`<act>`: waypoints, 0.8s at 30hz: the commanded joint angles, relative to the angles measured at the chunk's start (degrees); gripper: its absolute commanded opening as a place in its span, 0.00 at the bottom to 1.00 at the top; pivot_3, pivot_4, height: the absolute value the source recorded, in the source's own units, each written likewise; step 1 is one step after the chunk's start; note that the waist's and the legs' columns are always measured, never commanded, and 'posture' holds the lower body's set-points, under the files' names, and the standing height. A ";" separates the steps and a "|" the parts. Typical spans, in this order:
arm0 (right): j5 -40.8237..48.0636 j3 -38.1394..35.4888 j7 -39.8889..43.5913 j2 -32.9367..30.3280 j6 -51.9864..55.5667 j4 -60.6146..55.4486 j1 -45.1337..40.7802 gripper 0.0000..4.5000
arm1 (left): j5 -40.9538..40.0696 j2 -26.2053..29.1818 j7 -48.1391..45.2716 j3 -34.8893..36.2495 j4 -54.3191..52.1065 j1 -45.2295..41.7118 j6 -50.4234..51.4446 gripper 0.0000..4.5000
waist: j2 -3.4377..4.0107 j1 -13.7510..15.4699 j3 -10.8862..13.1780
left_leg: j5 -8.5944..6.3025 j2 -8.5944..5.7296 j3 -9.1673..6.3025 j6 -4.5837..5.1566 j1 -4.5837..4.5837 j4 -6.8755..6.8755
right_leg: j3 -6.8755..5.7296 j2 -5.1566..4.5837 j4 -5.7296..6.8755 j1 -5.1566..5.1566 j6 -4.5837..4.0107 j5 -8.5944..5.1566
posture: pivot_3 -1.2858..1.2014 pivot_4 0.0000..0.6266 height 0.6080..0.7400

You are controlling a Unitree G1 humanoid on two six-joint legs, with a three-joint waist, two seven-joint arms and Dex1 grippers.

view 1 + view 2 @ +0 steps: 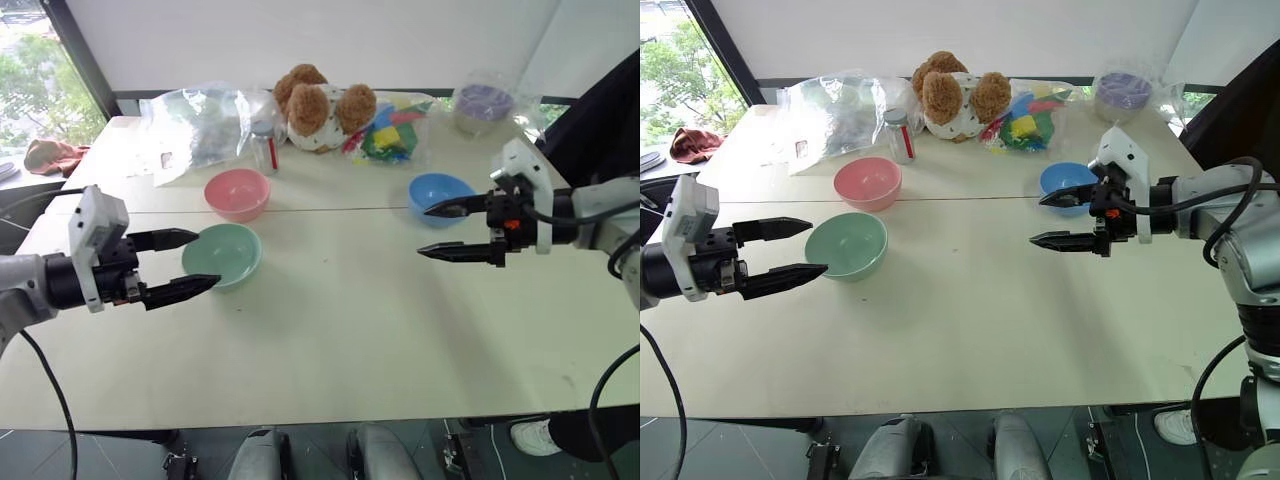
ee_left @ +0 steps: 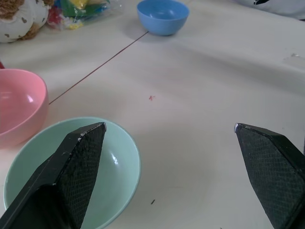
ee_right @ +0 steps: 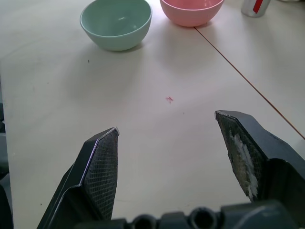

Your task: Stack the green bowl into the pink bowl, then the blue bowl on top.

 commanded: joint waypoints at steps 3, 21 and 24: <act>-0.18 -0.95 -0.48 -0.22 -0.09 -0.96 -1.43 0.78 | -0.15 0.27 0.29 0.77 -0.72 -2.07 -1.42 1.00 | 0.00 0.02 0.00 | 0.00 0.00 0.00 0.00 0.00 0.00 | 0.00 0.00 0.00 0.00 0.00 0.00 | 0.52 0.24 1.00; 0.33 -0.86 -0.95 0.11 1.12 -1.55 -1.30 0.78 | 0.11 0.40 0.28 0.08 -0.03 -2.74 -0.75 1.00 | 0.00 0.03 0.00 | 0.00 0.00 0.00 0.00 0.00 0.00 | 0.00 0.00 0.00 0.00 0.00 0.00 | 0.52 0.24 1.00; 0.36 -0.84 -0.93 0.18 1.09 -1.56 -1.24 0.78 | 0.59 0.28 0.65 0.03 -0.06 -2.78 -0.99 1.00 | 0.00 0.02 0.00 | 0.00 -0.01 0.00 0.00 0.00 0.00 | 0.00 0.00 0.00 0.00 0.00 0.00 | 0.52 0.24 1.00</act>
